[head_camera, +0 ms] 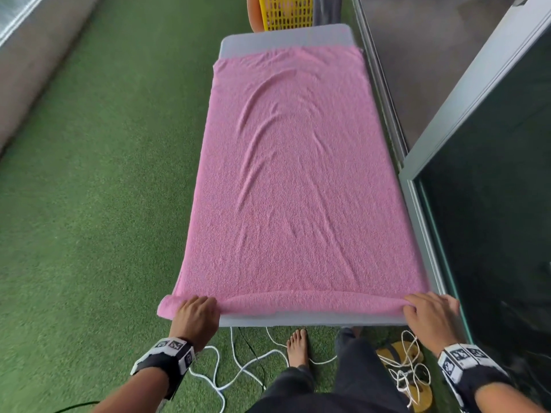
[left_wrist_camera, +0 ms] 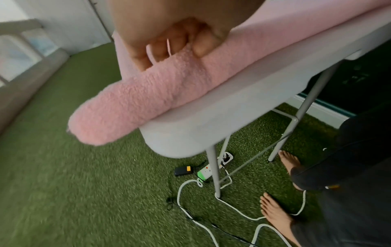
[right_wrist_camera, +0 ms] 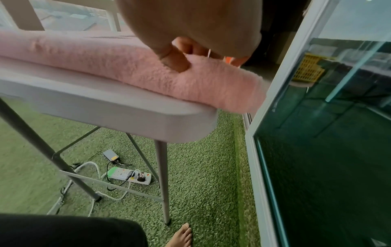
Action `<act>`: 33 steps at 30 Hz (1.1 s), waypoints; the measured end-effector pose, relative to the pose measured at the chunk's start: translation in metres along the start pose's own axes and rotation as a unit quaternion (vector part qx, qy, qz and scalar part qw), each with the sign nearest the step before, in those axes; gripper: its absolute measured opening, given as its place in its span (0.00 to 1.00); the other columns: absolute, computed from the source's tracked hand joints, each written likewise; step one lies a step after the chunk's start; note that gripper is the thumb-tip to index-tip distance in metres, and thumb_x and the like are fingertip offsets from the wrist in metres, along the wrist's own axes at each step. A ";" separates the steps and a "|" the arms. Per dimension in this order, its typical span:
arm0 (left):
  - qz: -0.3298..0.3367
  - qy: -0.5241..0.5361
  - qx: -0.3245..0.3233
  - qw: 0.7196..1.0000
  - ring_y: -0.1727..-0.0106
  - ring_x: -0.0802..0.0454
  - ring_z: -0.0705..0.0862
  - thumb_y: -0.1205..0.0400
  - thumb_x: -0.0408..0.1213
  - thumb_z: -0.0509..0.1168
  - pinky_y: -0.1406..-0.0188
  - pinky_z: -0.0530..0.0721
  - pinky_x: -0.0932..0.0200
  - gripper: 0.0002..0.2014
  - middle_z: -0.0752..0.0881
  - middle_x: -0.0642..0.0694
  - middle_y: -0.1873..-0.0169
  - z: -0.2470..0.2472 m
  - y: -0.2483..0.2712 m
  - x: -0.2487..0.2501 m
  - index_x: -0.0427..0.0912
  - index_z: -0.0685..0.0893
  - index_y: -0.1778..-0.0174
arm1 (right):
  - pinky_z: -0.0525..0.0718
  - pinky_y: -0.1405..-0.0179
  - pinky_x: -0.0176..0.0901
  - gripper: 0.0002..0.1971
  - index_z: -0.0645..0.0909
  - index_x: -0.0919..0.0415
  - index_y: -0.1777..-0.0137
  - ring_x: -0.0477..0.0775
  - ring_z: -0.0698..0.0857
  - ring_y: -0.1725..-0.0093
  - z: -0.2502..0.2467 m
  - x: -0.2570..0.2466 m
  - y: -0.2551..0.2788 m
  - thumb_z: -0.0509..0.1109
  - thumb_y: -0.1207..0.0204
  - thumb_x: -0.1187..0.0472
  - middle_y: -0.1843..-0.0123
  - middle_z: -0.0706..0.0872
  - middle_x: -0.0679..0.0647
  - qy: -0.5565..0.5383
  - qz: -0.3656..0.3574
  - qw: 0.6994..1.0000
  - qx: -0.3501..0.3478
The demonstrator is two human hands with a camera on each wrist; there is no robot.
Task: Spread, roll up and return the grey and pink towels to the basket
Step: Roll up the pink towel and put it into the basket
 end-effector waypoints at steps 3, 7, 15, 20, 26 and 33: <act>0.016 -0.052 -0.001 0.999 0.72 0.52 0.75 0.20 0.42 0.46 0.68 0.78 0.55 0.12 0.80 0.53 0.71 -0.007 -0.022 -0.003 0.48 0.74 0.63 | 0.67 0.47 0.52 0.07 0.86 0.53 0.55 0.54 0.83 0.58 -0.011 -0.004 -0.016 0.67 0.26 0.62 0.56 0.89 0.50 0.004 -0.007 1.000 0.018; -0.019 -0.081 0.032 0.996 0.63 0.45 0.75 0.28 0.30 0.58 0.64 0.80 0.46 0.10 0.79 0.44 0.60 -0.013 -0.039 -0.004 0.41 0.76 0.52 | 0.69 0.51 0.51 0.14 0.80 0.53 0.60 0.54 0.78 0.58 -0.018 -0.015 -0.023 0.77 0.34 0.72 0.58 0.81 0.49 0.016 -0.010 1.000 0.017; 0.006 0.018 0.040 0.999 0.39 0.36 0.82 0.41 0.14 0.65 0.31 0.76 0.39 0.30 0.85 0.35 0.43 0.009 -0.030 -0.001 0.31 0.82 0.40 | 0.77 0.40 0.62 0.22 0.84 0.55 0.48 0.60 0.84 0.46 -0.001 -0.010 -0.026 0.81 0.42 0.70 0.48 0.88 0.52 0.039 -0.008 0.998 -0.055; 0.010 -0.006 0.046 0.999 0.68 0.44 0.82 0.28 0.35 0.49 0.63 0.86 0.47 0.12 0.84 0.45 0.69 -0.015 -0.058 0.000 0.41 0.79 0.64 | 0.66 0.38 0.54 0.08 0.88 0.51 0.49 0.51 0.85 0.47 -0.012 -0.017 -0.066 0.71 0.25 0.60 0.47 0.90 0.47 0.065 0.009 0.994 -0.088; -0.033 0.000 0.070 0.997 0.25 0.35 0.72 0.31 0.26 0.41 0.18 0.56 0.45 0.36 0.75 0.31 0.28 -0.009 -0.066 -0.004 0.30 0.70 0.24 | 0.66 0.25 0.66 0.27 0.74 0.62 0.24 0.64 0.74 0.24 -0.003 -0.023 -0.071 0.63 0.25 0.72 0.24 0.77 0.60 0.020 -0.039 0.999 -0.004; -0.003 -0.032 0.041 0.999 0.37 0.38 0.83 0.36 0.30 0.77 0.25 0.66 0.43 0.28 0.85 0.38 0.40 0.004 -0.055 -0.007 0.35 0.83 0.37 | 0.64 0.22 0.65 0.35 0.77 0.60 0.26 0.61 0.73 0.23 0.014 -0.013 -0.056 0.80 0.35 0.64 0.23 0.77 0.57 0.029 -0.040 0.996 -0.077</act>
Point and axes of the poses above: each hand's wrist, its own y-axis away from the middle knuckle, its own z-axis out of the palm, x = y × z, the point moved 6 cm from there along -y, towards the middle knuckle
